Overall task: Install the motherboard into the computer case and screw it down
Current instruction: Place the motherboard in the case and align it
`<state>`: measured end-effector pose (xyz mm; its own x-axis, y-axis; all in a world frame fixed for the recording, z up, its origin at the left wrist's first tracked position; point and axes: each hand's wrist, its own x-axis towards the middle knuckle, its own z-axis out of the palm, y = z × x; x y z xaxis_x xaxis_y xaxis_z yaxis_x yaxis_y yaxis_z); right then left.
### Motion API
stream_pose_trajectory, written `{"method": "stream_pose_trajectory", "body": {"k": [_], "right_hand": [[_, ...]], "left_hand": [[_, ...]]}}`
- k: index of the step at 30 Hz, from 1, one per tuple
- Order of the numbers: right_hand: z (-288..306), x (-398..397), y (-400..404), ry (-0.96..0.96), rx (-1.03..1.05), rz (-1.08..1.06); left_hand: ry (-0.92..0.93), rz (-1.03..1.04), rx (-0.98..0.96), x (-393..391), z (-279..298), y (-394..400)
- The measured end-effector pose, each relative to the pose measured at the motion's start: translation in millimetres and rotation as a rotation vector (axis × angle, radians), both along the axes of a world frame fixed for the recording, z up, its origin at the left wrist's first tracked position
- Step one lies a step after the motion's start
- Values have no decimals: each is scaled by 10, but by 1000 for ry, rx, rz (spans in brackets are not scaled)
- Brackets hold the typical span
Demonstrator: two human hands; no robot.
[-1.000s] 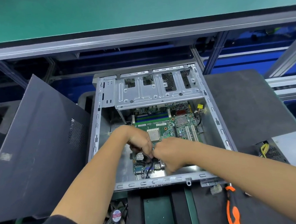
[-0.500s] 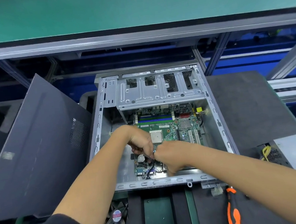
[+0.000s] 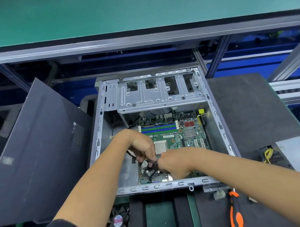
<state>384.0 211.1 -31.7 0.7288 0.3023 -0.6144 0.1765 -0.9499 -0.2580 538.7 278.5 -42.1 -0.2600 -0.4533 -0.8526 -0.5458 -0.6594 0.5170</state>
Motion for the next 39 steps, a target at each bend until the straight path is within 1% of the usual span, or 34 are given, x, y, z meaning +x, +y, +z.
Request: {"method": "stream_pose_trajectory", "body": {"k": [3,6,8,12,15,17,18,19,20,21,22,23,24,25,28,30,34,39], "right_hand": [[13,-17,-2,21,36,-27],[14,-27,-2,41,78,-55],[29,-17,-17,82,128,-77],[54,10,-109,221,230,-203],[58,12,-167,285,260,-243],[57,13,-201,328,297,-324],[64,17,-204,306,322,-393],[92,35,-203,231,331,-470],[120,71,-217,101,317,-544],[133,116,-259,-52,290,-618],[157,157,-332,-186,256,-699],[182,198,-423,-259,209,-779],[204,233,-519,-286,146,-844],[216,260,-619,-267,73,-886],[190,350,-790,-78,-158,-893],[115,432,-831,-7,-237,-880],[3,527,-910,21,-262,-905],[17,551,-904,32,-292,-857]], "left_hand": [[-48,20,-50,4,-5,-11],[-106,108,-169,12,-13,-29],[-149,150,-254,28,-23,-37],[-229,201,-364,54,-44,-64],[-370,176,-484,77,-75,-74],[-474,259,-589,105,-102,-70],[-529,318,-645,121,-125,-70],[-586,373,-684,129,-141,-76],[-640,414,-700,128,-156,-84],[-686,432,-686,114,-173,-92],[-739,402,-652,98,-185,-112],[-792,332,-599,92,-221,-132],[-832,264,-551,84,-259,-150],[-862,225,-526,72,-278,-168],[-874,213,-489,59,-320,-224],[-852,208,-475,67,-358,-234],[-853,194,-484,120,-355,-243],[-892,165,-452,151,-307,-272]]}}
